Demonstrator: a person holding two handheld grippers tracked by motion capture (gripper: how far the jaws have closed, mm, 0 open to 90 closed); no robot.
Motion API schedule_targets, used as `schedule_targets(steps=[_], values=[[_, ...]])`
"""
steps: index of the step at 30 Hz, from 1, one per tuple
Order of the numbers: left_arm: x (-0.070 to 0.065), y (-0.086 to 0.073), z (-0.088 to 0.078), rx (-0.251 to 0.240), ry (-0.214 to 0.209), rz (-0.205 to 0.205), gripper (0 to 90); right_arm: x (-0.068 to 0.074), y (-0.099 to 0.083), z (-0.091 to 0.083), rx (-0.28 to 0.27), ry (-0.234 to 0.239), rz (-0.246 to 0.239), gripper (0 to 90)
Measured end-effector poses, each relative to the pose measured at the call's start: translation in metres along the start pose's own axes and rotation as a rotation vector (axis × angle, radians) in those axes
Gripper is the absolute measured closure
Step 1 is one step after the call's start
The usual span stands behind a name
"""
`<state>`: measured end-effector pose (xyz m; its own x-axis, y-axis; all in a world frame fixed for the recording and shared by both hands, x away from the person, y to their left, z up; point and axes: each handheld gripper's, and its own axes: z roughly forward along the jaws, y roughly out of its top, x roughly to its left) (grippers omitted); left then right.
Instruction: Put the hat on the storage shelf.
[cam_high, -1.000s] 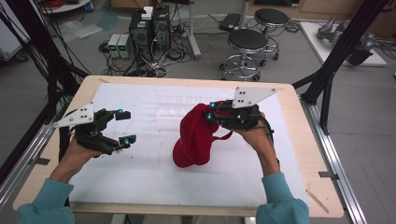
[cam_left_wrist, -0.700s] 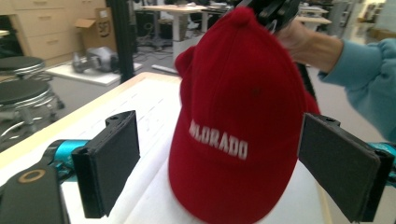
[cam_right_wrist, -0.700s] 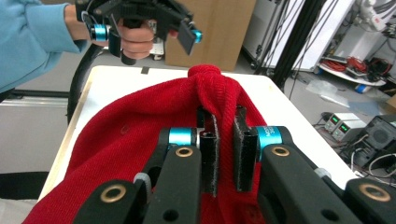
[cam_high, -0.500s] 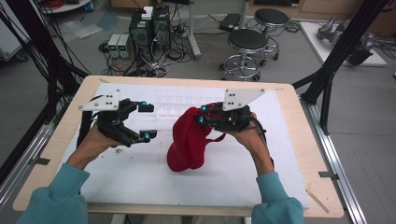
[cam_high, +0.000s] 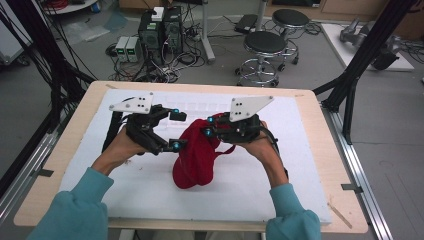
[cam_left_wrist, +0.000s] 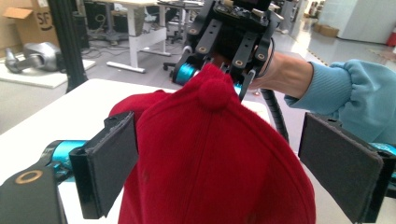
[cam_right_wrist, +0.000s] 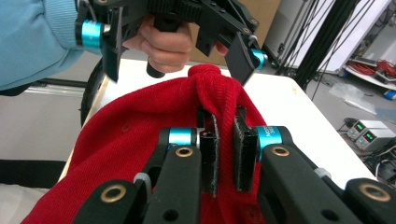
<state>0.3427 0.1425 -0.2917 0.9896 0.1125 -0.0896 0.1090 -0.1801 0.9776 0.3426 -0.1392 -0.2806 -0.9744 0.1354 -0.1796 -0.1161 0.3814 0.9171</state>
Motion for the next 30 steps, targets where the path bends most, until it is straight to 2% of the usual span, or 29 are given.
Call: schedule_targets(steps=[5,9,15,23,25,26,27,30], values=[[0.001,-0.001,0.01,0.038,-0.001,0.001,12.5,0.0,0.001,0.003,-0.004,0.011,-0.007,83.9],[0.001,-0.001,0.011,0.059,0.011,0.007,12.5,0.0,0.002,0.005,-0.005,0.014,-0.009,84.0],[0.001,-0.003,0.014,0.076,0.032,0.001,12.5,0.001,0.004,0.008,-0.008,0.022,-0.013,84.0],[0.001,-0.006,0.019,0.094,0.039,0.006,13.2,0.002,0.006,0.011,-0.014,0.032,-0.02,84.1],[0.001,-0.006,0.02,0.097,0.034,0.012,16.6,0.002,0.006,0.012,-0.015,0.033,-0.022,84.1],[0.001,-0.006,0.02,0.096,0.031,0.012,21.2,0.003,0.007,0.012,-0.015,0.035,-0.014,84.1],[0.001,-0.006,0.02,0.099,0.029,0.019,21.2,0.003,0.007,0.012,-0.015,0.035,-0.014,84.1],[0.001,-0.006,0.018,0.107,0.024,0.027,36.8,0.003,0.008,0.014,-0.023,0.034,-0.019,84.1]])
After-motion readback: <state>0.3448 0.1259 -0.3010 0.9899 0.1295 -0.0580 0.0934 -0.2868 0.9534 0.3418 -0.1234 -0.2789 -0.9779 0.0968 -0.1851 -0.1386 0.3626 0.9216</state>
